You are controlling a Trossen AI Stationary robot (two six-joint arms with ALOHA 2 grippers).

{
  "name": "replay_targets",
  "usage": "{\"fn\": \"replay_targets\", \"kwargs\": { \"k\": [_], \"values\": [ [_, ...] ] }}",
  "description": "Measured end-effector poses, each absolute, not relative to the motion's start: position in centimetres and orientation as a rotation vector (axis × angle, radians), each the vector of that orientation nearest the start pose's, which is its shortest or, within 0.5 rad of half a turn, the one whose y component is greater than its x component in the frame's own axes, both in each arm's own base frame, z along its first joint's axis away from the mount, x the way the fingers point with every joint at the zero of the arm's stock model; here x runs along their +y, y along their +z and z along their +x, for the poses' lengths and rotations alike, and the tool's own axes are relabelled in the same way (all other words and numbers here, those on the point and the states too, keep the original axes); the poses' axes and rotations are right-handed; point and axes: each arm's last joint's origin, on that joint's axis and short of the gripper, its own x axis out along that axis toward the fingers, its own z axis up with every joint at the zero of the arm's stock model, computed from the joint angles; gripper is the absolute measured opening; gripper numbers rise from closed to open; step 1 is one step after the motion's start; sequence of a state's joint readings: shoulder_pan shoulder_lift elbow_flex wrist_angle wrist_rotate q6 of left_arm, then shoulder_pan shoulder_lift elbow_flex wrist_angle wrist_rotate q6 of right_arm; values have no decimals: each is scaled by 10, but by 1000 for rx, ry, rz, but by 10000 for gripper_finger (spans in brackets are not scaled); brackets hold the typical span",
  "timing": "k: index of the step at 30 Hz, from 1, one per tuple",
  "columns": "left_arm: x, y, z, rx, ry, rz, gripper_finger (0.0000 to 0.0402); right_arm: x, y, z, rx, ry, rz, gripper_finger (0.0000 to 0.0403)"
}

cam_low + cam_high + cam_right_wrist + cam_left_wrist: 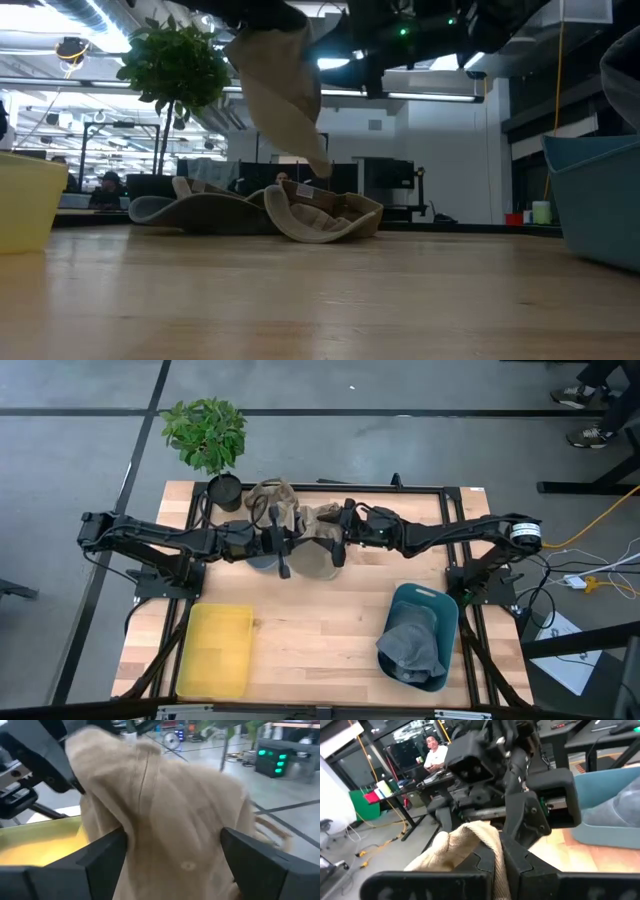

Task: Pick & Place hat
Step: Put the bottom brown cap into the yellow bin

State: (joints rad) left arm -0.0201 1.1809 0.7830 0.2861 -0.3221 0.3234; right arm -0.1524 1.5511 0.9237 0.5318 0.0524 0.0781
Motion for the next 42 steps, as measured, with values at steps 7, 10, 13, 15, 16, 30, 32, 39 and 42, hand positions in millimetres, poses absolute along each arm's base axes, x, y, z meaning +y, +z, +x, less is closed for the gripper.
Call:
{"fn": "replay_targets", "kwargs": {
  "k": [7,10,13,15,16,30,32,39,42],
  "values": [
    [1,298,263,166,278,400,6,-54,257,347,58,-188,78,294],
    [2,298,263,174,317,407,5,-54,257,347,58,-188,78,245],
    [3,298,263,181,341,417,8,-54,257,347,58,-188,78,176],
    [3,297,263,188,342,428,10,-54,257,347,58,-188,75,122],
    [3,297,263,193,340,433,10,-54,257,347,58,-188,74,96],
    [-15,290,254,348,321,696,83,-60,250,340,195,-150,33,5],
    [-20,294,249,342,330,731,108,-60,250,338,220,-89,20,4],
    [-31,308,236,275,301,762,184,-58,252,332,229,240,-1,4],
    [-32,306,237,290,251,834,199,-56,252,331,221,303,5,4]
  ]
}}
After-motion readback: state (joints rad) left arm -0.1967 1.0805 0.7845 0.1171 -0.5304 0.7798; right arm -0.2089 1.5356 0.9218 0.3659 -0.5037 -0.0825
